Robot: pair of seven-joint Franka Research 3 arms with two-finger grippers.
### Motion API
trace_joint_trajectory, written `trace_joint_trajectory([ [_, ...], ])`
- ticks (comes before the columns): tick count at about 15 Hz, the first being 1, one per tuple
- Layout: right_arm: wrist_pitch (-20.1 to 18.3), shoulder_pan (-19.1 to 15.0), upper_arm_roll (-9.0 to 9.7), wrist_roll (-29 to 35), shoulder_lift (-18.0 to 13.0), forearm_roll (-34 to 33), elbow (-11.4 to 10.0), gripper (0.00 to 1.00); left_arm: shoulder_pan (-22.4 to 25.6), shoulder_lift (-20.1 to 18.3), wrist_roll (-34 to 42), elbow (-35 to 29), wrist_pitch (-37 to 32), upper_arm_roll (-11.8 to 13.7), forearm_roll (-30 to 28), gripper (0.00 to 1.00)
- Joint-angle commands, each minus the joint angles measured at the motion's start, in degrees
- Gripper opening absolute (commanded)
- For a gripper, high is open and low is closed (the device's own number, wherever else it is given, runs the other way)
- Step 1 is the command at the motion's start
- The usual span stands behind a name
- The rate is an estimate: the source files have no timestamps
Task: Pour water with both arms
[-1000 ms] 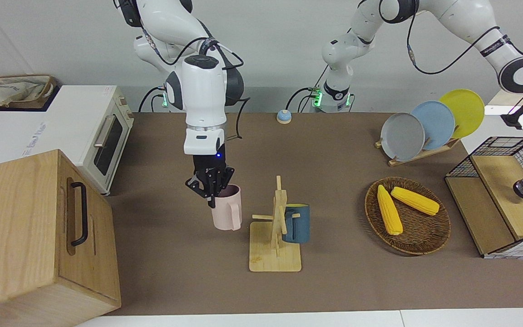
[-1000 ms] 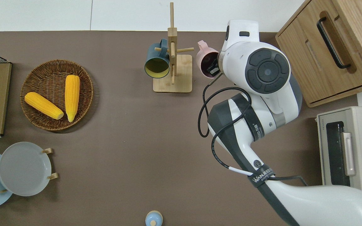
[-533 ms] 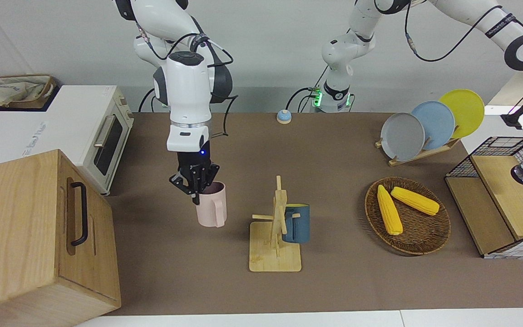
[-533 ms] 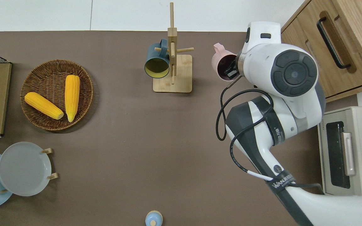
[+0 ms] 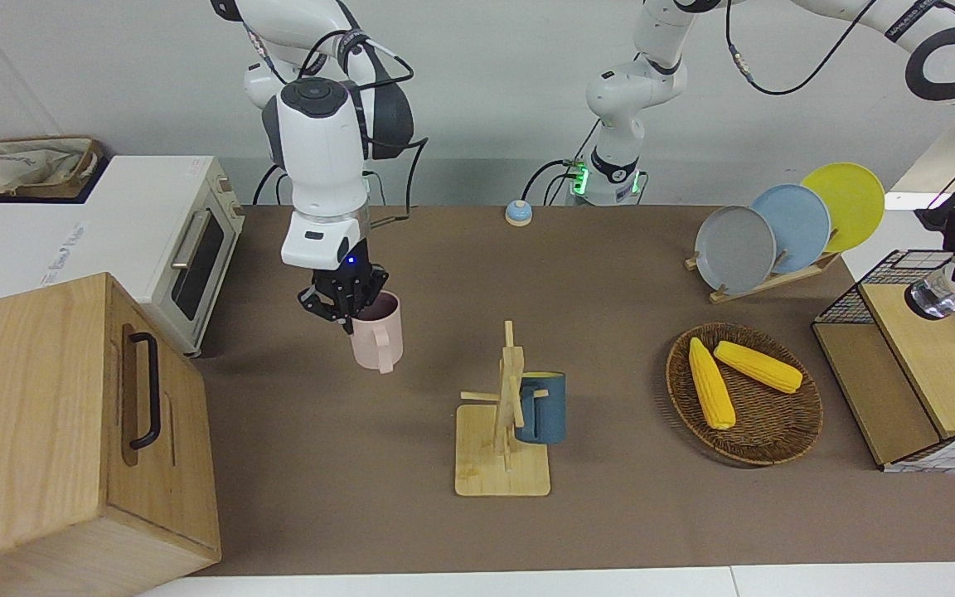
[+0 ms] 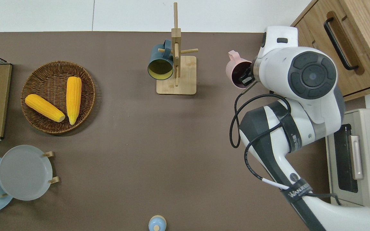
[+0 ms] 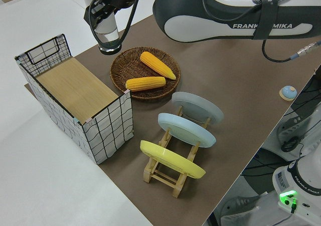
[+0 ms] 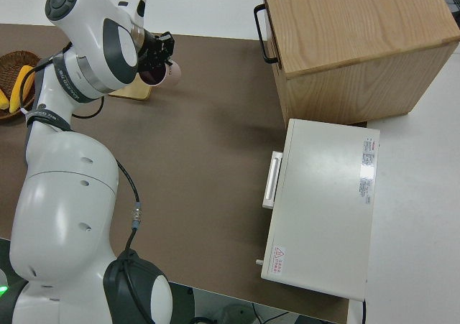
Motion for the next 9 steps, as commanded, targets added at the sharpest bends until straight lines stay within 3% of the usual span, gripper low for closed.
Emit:
trace_joint_trajectory([
  [1,-5.6,-0.9,1.05,10.8,-2.5,6.3,-1.8,0.0,-2.7,-5.4,-6.1,-2.9,-3.1,0.5,5.7,0.0],
  [9,-7.2,-0.9,10.35,39.1,-3.1,19.0,-1.2,0.0,-3.8,-19.1,-8.5,-20.0,-1.9,0.0,6.8,0.0],
])
